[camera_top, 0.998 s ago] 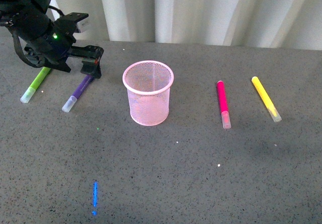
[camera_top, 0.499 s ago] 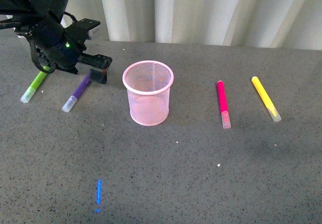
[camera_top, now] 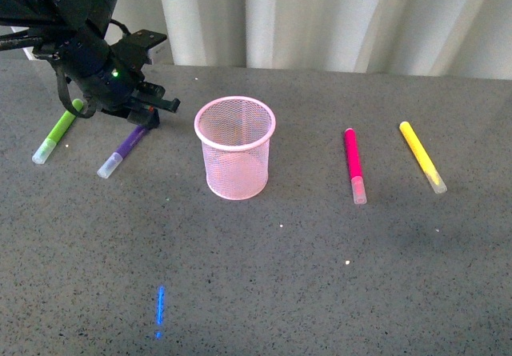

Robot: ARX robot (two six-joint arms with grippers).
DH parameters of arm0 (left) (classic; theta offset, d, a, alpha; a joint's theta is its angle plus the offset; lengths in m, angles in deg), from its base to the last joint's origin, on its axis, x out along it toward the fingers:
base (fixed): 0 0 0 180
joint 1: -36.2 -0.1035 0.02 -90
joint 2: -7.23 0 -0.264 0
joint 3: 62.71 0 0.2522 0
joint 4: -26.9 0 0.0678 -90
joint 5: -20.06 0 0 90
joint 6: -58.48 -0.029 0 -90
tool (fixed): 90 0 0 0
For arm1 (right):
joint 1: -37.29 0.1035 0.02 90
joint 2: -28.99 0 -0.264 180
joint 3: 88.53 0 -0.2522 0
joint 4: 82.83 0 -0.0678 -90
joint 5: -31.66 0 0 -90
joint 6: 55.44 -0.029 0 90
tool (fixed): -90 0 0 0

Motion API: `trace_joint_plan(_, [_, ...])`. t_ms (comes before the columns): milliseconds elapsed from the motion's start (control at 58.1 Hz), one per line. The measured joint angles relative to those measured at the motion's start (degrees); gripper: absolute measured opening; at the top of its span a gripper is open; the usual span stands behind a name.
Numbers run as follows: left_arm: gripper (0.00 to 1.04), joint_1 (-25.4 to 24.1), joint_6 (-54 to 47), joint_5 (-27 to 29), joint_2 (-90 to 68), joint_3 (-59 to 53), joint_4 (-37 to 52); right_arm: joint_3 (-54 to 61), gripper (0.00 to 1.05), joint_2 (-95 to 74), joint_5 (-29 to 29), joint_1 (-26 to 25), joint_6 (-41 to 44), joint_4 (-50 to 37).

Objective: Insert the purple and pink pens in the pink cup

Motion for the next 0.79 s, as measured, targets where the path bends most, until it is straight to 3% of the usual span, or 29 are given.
trace_joint_plan(138, [0.13, 0.00, 0.70, -0.26, 0.59, -0.57, 0.72, 0.00, 0.98, 0.00, 0.00, 0.00, 0.00, 0.00])
trace_joint_plan(499, [0.13, -1.51, 7.98, -4.02, 9.25, -5.44, 7.80, 0.00, 0.98, 0.00, 0.00, 0.00, 0.00, 0.00])
trace_joint_plan(637, [0.13, -2.97, 13.79, -6.64, 17.44, -11.06, 17.27, 0.00, 0.98, 0.00, 0.00, 0.00, 0.00, 0.00])
trace_joint_plan(791, [0.13, -4.07, 22.58, -7.06, 27.67, -21.68, 33.66, 0.00, 0.98, 0.00, 0.00, 0.00, 0.00, 0.00])
